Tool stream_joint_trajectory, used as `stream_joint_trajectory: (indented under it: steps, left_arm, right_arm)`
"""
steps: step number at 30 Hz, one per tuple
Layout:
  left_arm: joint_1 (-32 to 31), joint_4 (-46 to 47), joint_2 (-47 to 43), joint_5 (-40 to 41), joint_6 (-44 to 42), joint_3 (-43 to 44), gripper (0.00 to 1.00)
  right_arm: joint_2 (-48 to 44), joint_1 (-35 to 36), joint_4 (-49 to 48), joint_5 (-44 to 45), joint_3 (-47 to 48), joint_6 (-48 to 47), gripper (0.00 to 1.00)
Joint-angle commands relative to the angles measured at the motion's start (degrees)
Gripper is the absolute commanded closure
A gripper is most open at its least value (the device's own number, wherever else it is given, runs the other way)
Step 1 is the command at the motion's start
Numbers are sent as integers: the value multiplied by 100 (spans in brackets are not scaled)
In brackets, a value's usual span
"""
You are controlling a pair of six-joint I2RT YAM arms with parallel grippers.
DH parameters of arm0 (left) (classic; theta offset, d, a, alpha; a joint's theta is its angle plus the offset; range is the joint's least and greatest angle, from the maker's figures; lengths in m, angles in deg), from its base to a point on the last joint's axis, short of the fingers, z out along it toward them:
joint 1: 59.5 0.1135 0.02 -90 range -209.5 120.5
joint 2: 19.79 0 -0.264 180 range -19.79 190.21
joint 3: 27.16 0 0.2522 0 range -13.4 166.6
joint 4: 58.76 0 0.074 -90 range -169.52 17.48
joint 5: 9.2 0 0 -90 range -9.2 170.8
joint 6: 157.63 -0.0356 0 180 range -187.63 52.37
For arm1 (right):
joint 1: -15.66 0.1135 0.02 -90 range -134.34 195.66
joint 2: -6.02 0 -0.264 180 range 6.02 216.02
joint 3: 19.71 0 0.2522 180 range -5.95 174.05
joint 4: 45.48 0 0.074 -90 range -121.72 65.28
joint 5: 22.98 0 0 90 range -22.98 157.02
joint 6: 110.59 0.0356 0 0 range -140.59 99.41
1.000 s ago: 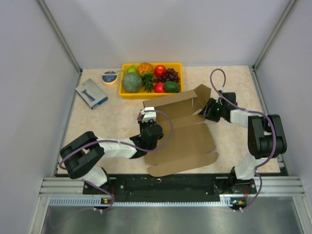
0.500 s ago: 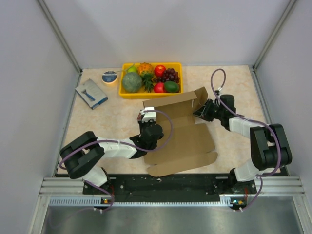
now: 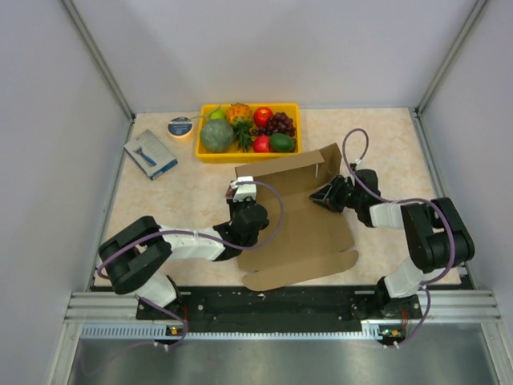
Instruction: Fold the paper box
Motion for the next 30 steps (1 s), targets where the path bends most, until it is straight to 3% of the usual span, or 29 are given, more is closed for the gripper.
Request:
stream_joint_trajectory:
  steps: [1,4,6,10,15,21,24,27,28,30]
  left_arm:
    - [-40,-66,-78,-32,-49,-2,100]
    - [-40,-40,-34,-40,-66,6,100]
    - [-40,-13,-42,-49,-66,-2,100]
    - [-31,13,-86,-32,-75,-55,100]
    - [-40,4,-104,-32,-110,-55,100]
    - [-31,31,-113,-14,-110,-90,100]
    - [-40,31,-78,3,-119,-64,100]
    - [-40,39,-77,3,-128,-55,100]
    - [-40,48,-77,-5,-119,-64,100]
    - [-40,57,-60,3,-119,-64,100]
  right_arm:
    - [-1092,-151,1386,946,117,-699,60]
    - [-1586,-591,1648,898,-67,-1295,48]
    - [-1604,-891,2140,836,151,-1770,47]
    - [-1552,-883,2713,897,810,-3009,41]
    - [-1437,-673,2406,722,1135,-3425,34]
    - [-981,-487,2695,1969,1698,-3609,33]
    - [-866,-496,2652,2348,1778,-3644,38]
    - [-883,-487,2880,2323,1805,-3671,54]
    - [-901,-435,2933,2278,1787,-3680,68]
    - [-954,-356,3021,2208,1778,-3741,81]
